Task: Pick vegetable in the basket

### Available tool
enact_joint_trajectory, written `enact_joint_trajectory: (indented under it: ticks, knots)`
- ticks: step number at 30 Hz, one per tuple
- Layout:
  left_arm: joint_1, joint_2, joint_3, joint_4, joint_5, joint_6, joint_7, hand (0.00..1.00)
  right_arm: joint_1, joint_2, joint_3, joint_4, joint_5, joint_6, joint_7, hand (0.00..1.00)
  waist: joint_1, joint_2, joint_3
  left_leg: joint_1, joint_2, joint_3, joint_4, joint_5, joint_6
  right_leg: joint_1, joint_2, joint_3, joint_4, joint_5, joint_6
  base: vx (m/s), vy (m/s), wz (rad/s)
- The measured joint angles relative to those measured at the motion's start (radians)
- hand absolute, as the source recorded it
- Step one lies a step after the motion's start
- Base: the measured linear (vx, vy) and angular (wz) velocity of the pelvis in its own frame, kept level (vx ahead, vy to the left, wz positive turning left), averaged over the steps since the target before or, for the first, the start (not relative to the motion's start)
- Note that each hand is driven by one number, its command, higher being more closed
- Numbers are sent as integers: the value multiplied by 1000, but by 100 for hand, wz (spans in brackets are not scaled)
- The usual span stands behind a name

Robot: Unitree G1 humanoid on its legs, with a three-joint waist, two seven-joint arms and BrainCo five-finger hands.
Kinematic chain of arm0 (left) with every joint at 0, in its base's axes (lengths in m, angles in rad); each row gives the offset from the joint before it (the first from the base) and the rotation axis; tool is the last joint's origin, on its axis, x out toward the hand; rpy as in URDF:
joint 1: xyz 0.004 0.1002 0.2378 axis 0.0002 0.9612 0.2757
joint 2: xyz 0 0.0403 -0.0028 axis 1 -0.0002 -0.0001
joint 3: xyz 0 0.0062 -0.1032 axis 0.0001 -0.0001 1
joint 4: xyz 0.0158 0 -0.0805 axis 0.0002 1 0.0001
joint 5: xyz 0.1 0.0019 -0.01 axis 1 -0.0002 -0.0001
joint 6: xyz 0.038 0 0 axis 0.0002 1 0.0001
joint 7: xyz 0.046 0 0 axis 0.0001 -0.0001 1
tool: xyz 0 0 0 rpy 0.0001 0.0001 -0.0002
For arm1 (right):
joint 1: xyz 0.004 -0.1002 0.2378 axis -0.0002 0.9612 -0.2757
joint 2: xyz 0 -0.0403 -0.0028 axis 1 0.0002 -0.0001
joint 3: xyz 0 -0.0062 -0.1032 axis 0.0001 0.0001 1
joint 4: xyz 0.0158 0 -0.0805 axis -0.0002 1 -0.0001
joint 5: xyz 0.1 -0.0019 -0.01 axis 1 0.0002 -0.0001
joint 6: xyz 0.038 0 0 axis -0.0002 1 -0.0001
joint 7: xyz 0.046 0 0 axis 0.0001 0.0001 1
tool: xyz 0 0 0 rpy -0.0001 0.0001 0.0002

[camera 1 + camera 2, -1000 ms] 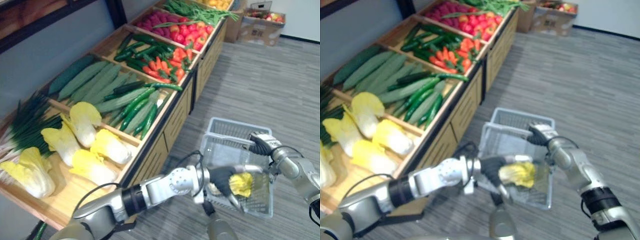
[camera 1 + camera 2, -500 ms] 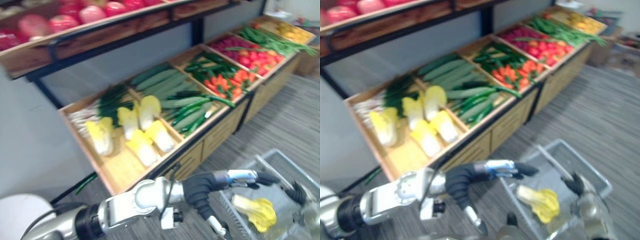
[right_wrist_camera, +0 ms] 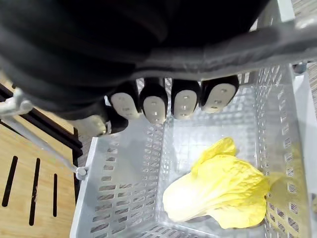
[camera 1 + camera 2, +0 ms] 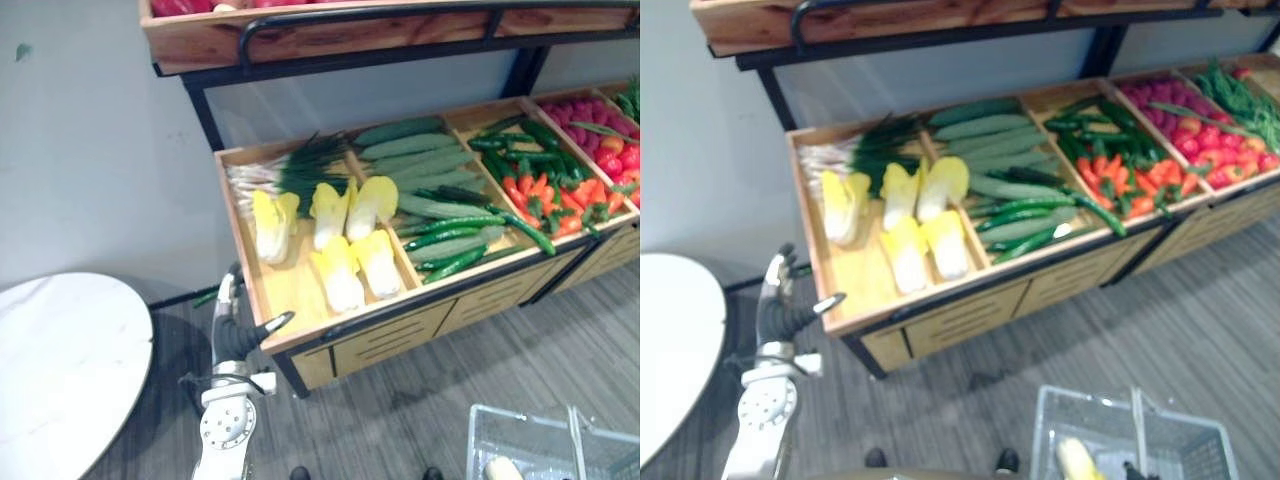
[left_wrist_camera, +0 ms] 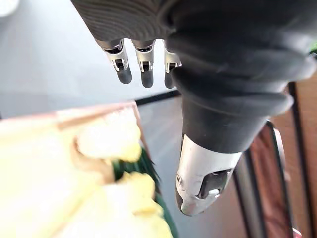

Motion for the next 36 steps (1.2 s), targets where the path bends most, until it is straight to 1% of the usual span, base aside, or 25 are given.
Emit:
enact_joint_trajectory:
  ticks: [1, 3, 5, 6, 7, 8, 9, 11, 12, 14, 15, 18, 20, 21, 22, 24, 26, 28, 29, 30, 32, 33, 34, 35, 36]
  knots:
    - [-3, -17, 50, 41, 16, 13, 18, 0, 12, 17, 0, -2, 11, 0, -4, 100, -5, -12, -3, -3, -2, -25, -1, -1, 0, 15, -5, -20, 0, -12, 0, -4, -8, 47]
    - [-27, -47, 155, 127, 17, 40, 49, 0, 35, 47, -14, -9, 25, 0, -14, 100, -10, -24, -8, -8, -5, -52, -6, -7, -4, 38, -15, -64, 3, -28, 0, 2, 5, 55]
    - [-42, -64, 304, 235, 12, 47, 106, 0, 46, 67, -16, -12, 40, 1, -21, 100, -9, -26, -14, -4, -7, -62, -6, -12, 2, 44, -21, -76, 17, -40, 3, -4, 17, 21]
    - [-44, -63, 342, 273, 11, 51, 129, 0, 48, 73, -16, -12, 43, 1, -22, 100, -9, -26, -16, -3, -7, -63, -6, -12, 2, 46, -21, -78, 19, -42, 3, 0, 3, 6]
    - [-49, -63, 423, 364, 10, 60, 161, 0, 52, 82, -16, -13, 45, 1, -23, 100, -9, -24, -21, -2, -6, -63, -6, -12, 2, 47, -21, -80, 18, -43, 3, 0, 0, 0]
    - [-53, -61, 460, 418, 7, 64, 178, 0, 50, 86, -16, -14, 46, 1, -25, 100, -9, -22, -24, -2, -6, -64, -6, -12, 2, 47, -20, -81, 17, -44, 2, 17, -9, 5]
    - [-65, -51, 535, 583, -30, 68, 210, 0, 52, 95, -19, -21, 52, 1, -35, 100, -11, -16, -29, -3, -8, -68, -7, -12, 2, 50, -21, -86, 14, -46, 0, 22, -8, 5]
    - [-71, -43, 583, 744, -65, 77, 226, 0, 53, 98, -27, -14, 57, 1, -45, 100, -11, -12, -34, -5, -10, -71, -7, -13, 1, 50, -21, -86, 10, -56, -5, 20, -6, 5]
    - [-69, -37, 606, 891, -73, 84, 229, 0, 51, 98, -30, 0, 59, 1, -48, 100, -13, -12, -41, -15, -12, -76, -7, -13, 1, 46, -18, -87, -2, -59, -1, 18, -4, 5]
    - [-58, -27, 603, 1028, -65, 105, 219, 0, 41, 95, -28, 24, 76, -1, -49, 100, -16, -12, -43, -16, -14, -80, -7, -14, 0, 43, -13, -86, -9, -58, 0, 61, -2, 3]
    - [-52, -26, 599, 1090, -50, 115, 200, 0, 31, 88, -27, 48, 78, -2, -50, 100, -17, -10, -43, -15, -13, -81, -7, -15, -2, 44, -12, -85, -11, -58, -1, 65, -5, 0]
    - [-39, -25, 566, 1142, -9, 133, 159, 0, 17, 78, -6, 80, 78, -5, -54, 100, -19, -8, -44, -15, -13, -85, -7, -17, -10, 44, -8, -81, -19, -54, -6, 56, -12, -3]
    - [-38, -16, 513, 1174, -15, 138, 132, 0, 9, 70, 30, 93, 77, -15, -63, 100, -31, -6, -46, -14, -13, -84, -6, -14, -5, 43, -7, -78, -19, -51, -3, 83, -9, -3]
    - [-39, -16, 494, 1177, -21, 138, 119, 0, 6, 66, 44, 98, 77, -16, -63, 100, -36, -5, -46, -14, -14, -84, -5, -13, -5, 44, -8, -77, -19, -51, -3, 71, -5, -3]
    - [-43, -12, 435, 1185, -28, 135, 100, 0, 1, 63, 64, 99, 76, -17, -63, 100, -40, -1, -48, -11, -15, -84, -2, -14, -5, 44, -8, -76, -19, -51, -3, 70, -4, -4]
    - [-55, -13, 379, 1196, -28, 118, 73, 0, -1, 58, 86, 100, 76, -17, -62, 100, -41, 4, -48, -8, -16, -81, -1, -14, -4, 45, -8, -71, -19, -51, -3, 61, -6, -9]
    - [-61, 10, 314, 1207, -29, 102, 47, 0, -10, 43, 115, 115, 76, -17, -61, 100, -42, 14, -46, 3, -16, -78, -1, -14, -5, 49, -6, -60, -19, -51, -4, 33, -13, -12]
    - [-69, 17, 267, 1206, -29, 96, 31, 0, -11, 37, 129, 115, 76, -17, -61, 100, -42, 20, -43, 5, -16, -77, -2, -15, -5, 49, -6, -58, -18, -51, -4, 6, -8, -4]
    - [-70, 19, 254, 1206, -32, 95, 29, 0, -12, 36, 132, 115, 76, -17, -60, 100, -43, 21, -41, 10, -15, -75, -1, -15, -5, 53, -6, -55, -17, -51, -4, -6, -5, -7]
    - [-69, 23, 242, 1206, -62, 95, 21, 0, -13, 36, 132, 115, 76, -17, -57, 100, -43, 8, -27, 23, -14, -71, 0, -21, -6, 62, -5, -52, -15, -51, -4, -13, -3, -8]
    - [-72, 30, 233, 1204, -96, 95, 7, 0, -18, 37, 132, 116, 77, -16, -53, 100, -43, 4, -14, 7, -9, -71, 61, -57, -5, 62, -11, -43, 1, -54, -7, -30, 8, -11]
    - [-79, 38, 215, 1204, -112, 93, -2, 0, -30, 38, 132, 116, 79, -17, -50, 100, -43, 0, 11, -33, 4, -74, 177, -119, -2, 55, -19, -31, 31, -68, -2, -83, 27, -18]
    - [-81, 43, 195, 1204, -134, 85, -12, 0, -39, 38, 130, 115, 80, -17, -48, 100, -46, 6, 29, -80, 23, -77, 290, -180, 1, 27, -28, -22, 89, -99, 3, -130, 59, -17]
    - [-82, 45, 187, 1204, -139, 83, -15, 0, -41, 37, 128, 113, 83, -18, -47, 100, -48, 8, 34, -101, 30, -77, 340, -208, 2, 10, -33, -15, 120, -116, 7, -157, 102, -20]
    - [-88, 53, 170, 1206, -145, 80, -22, 0, -44, 39, 121, 110, 87, -18, -44, 100, -54, 7, 41, -143, 44, -75, 439, -260, 10, -28, -44, 6, 186, -138, 17, -120, 116, -21]
